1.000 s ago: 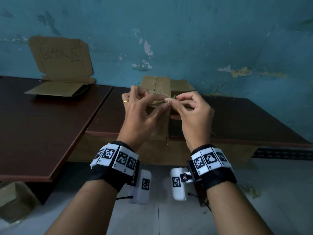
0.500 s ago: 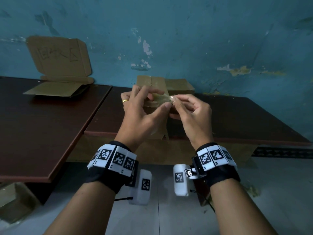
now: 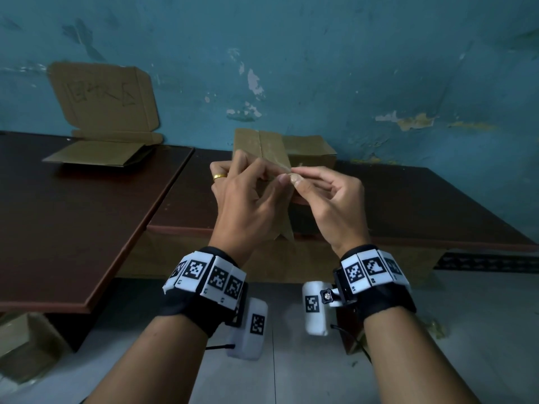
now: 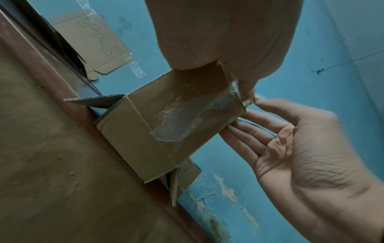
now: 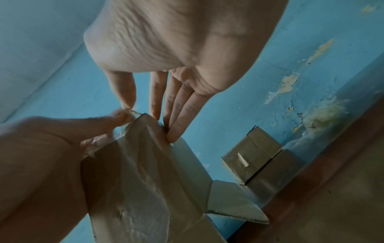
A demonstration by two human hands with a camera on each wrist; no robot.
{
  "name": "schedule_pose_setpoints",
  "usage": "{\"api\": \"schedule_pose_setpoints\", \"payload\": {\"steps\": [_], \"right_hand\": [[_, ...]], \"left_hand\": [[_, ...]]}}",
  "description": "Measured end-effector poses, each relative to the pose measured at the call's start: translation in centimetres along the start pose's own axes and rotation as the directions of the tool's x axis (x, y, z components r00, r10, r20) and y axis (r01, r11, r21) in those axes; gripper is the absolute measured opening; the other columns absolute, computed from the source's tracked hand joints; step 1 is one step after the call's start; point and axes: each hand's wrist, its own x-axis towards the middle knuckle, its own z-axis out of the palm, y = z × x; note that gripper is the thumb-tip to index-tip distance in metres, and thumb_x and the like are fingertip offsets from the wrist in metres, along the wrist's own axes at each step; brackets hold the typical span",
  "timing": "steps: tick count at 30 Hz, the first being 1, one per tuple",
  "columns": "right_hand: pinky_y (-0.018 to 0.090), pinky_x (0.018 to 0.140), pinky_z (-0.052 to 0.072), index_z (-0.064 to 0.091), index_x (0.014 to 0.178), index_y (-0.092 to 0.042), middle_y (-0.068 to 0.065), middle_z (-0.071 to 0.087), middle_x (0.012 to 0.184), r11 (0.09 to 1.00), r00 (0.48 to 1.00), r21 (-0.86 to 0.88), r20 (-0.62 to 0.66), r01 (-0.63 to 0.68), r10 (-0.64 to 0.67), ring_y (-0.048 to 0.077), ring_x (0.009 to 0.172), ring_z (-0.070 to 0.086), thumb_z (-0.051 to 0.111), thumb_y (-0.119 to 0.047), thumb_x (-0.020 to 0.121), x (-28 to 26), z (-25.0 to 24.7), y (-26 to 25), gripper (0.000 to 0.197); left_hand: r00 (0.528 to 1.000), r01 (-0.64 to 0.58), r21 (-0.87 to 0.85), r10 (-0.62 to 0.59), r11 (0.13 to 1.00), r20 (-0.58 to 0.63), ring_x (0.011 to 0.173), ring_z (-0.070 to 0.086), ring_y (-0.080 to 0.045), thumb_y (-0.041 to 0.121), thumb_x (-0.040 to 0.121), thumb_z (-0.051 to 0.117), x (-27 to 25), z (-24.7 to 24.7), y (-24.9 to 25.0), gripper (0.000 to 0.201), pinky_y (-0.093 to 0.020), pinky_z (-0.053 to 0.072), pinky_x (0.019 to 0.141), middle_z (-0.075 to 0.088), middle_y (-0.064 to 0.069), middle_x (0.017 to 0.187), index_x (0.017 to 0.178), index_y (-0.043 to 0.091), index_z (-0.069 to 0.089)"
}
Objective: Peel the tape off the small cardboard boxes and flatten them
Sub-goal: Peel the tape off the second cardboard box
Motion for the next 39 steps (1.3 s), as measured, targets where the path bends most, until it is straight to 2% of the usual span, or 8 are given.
{"api": "schedule_pose_setpoints", "payload": {"steps": [9,13,14,19,25,31,34,39], "right_hand": [[0.049,0.098,0.062,0.079,0.121,-0.006,0.005,0.081,0.110,0.999,0.987,0.005,0.157,-0.034,0.032,0.019,0.108,0.077,0.071,-0.019,0.093,0.5,-1.2,0.0,0.032],[0.033,0.104,0.057,0.072,0.132,-0.003,0.004,0.078,0.122,0.999,0.969,0.006,0.244,-0.039,0.036,0.014,0.119,0.073,0.066,-0.010,0.087,0.6,-1.3,-0.3,0.046],[0.031,0.104,0.056,0.071,0.135,-0.004,0.003,0.078,0.124,0.999,0.968,0.005,0.249,-0.043,0.041,0.012,0.119,0.072,0.067,-0.008,0.087,0.4,-1.0,-0.4,0.048],[0.041,0.098,0.062,0.074,0.132,-0.013,-0.004,0.079,0.116,0.998,0.985,-0.065,0.172,-0.016,0.027,0.010,0.110,0.075,0.084,-0.014,0.087,0.0,0.5,-0.3,0.046],[0.036,0.094,0.064,0.073,0.132,-0.021,-0.005,0.077,0.123,0.987,0.996,-0.158,0.084,-0.007,0.021,0.007,0.112,0.073,0.094,-0.034,0.081,0.1,0.9,-0.5,0.057],[0.034,0.087,0.064,0.075,0.129,-0.020,-0.009,0.077,0.117,0.985,0.988,-0.168,0.156,0.028,-0.002,0.007,0.108,0.073,0.090,-0.018,0.084,0.1,0.4,-1.1,0.047],[0.025,0.091,0.060,0.074,0.131,-0.019,-0.004,0.071,0.119,0.984,0.981,-0.174,0.193,0.039,-0.004,0.006,0.110,0.070,0.088,-0.008,0.083,0.1,0.2,-1.1,0.051],[0.023,0.091,0.057,0.075,0.129,-0.022,-0.002,0.065,0.114,0.953,0.989,-0.289,0.136,0.094,-0.057,0.008,0.106,0.068,0.092,-0.019,0.082,0.3,0.7,-0.4,0.050]], "left_hand": [[1.000,-0.002,0.024,0.002,1.000,0.026,0.108,0.055,-0.037,0.055,0.102,0.060,-0.6,0.7,0.3,0.023,-0.064,0.049,0.091,0.050,0.015,0.101,0.101,0.033,0.067],[0.998,0.038,0.039,-0.035,0.999,-0.060,0.104,0.047,-0.008,0.035,0.106,0.059,-0.6,0.8,0.5,0.014,-0.063,0.045,0.090,0.052,0.015,0.093,0.096,0.027,0.062],[0.996,0.053,0.035,-0.050,0.998,-0.076,0.103,0.047,-0.010,0.034,0.107,0.057,-0.4,0.7,0.3,0.014,-0.063,0.045,0.089,0.053,0.015,0.093,0.097,0.026,0.061],[0.994,0.069,-0.012,-0.070,0.998,-0.078,0.104,0.054,-0.034,0.044,0.105,0.050,-0.2,0.3,0.4,0.012,-0.065,0.047,0.092,0.052,0.015,0.099,0.100,0.034,0.055],[0.987,0.114,-0.029,-0.117,0.993,-0.112,0.111,0.052,-0.024,0.041,0.103,0.056,-0.1,0.1,0.2,0.007,-0.061,0.049,0.099,0.041,0.016,0.110,0.102,0.035,0.059],[0.980,0.111,-0.074,-0.121,0.991,-0.155,0.095,0.054,0.006,0.031,0.106,0.059,0.1,0.0,0.1,0.003,-0.061,0.051,0.100,0.041,0.020,0.115,0.104,0.032,0.061],[0.978,0.125,-0.094,-0.139,0.988,-0.159,0.094,0.053,0.006,0.024,0.108,0.060,0.1,0.1,0.2,0.006,-0.054,0.053,0.099,0.044,0.016,0.112,0.103,0.026,0.061],[0.977,0.122,-0.080,-0.134,0.989,-0.168,0.091,0.055,0.005,0.017,0.108,0.059,0.1,0.3,0.4,0.007,-0.047,0.054,0.095,0.046,0.014,0.109,0.103,0.022,0.059]]}}
